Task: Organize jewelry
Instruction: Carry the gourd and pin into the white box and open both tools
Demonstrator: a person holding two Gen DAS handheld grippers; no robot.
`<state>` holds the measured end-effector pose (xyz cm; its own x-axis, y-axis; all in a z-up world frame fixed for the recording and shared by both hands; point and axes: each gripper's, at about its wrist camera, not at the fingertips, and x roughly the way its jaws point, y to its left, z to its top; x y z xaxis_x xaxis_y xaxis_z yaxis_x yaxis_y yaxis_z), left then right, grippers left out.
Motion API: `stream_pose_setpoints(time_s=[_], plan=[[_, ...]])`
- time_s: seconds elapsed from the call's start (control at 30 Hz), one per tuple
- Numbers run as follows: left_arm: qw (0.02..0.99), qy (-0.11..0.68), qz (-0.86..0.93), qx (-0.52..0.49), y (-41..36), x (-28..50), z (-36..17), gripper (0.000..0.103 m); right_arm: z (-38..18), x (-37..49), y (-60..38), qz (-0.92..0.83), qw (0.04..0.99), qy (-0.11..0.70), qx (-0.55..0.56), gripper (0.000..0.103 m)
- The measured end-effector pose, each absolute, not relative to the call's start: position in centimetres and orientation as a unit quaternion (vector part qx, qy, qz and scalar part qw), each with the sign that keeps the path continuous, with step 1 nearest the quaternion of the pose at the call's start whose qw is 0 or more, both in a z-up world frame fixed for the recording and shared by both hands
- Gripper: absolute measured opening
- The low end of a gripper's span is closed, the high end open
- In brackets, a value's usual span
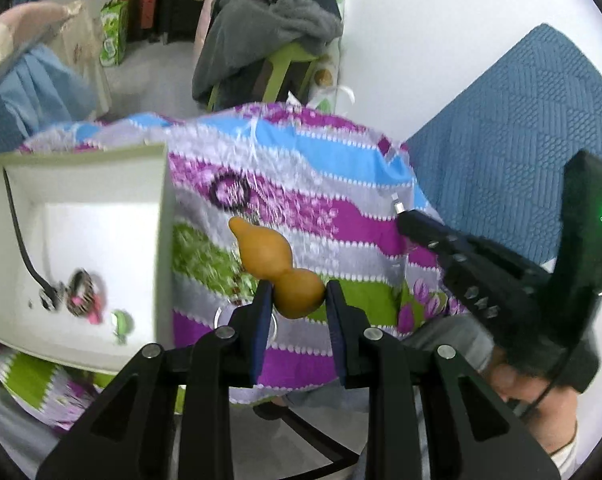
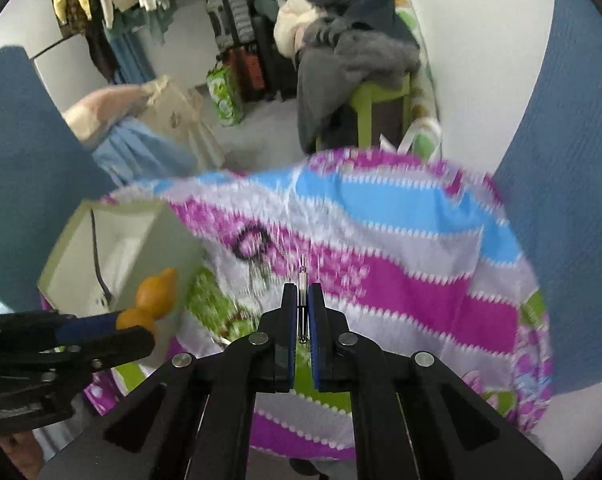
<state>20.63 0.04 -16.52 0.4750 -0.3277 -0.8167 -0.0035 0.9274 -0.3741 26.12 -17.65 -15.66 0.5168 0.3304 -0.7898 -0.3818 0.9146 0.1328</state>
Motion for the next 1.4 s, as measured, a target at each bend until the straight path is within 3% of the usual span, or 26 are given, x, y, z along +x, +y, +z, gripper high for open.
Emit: stream_pose_setpoints(time_s=[0.37,0.6,1.0,1.4], plan=[[0.883,0.45,-0.077,-0.113,5.3,21.4,-9.4,0.028,-7.4,26.4,-13.2,0.222,0.894,0.388,-0.025,0.004],[0.89,0.438,-0.059,-0.11,9.7,20.7,-8.4,0.028,-5.4,25.0,-8.0,0.239,0.901,0.359,-0.045,0.004],[0.876,0.466,-0.027,-0.117,16.1,19.3,-13.9,0.028,-10.6,24.0,-1.5,0.255,0.88,0.4,-0.028,0.004],[0.848,0.509,-0.024,-0.144,17.7,18.6,-20.9,0.028,-18.0,22.3,1.5,0.264,0.843,0.465,-0.059,0.004]])
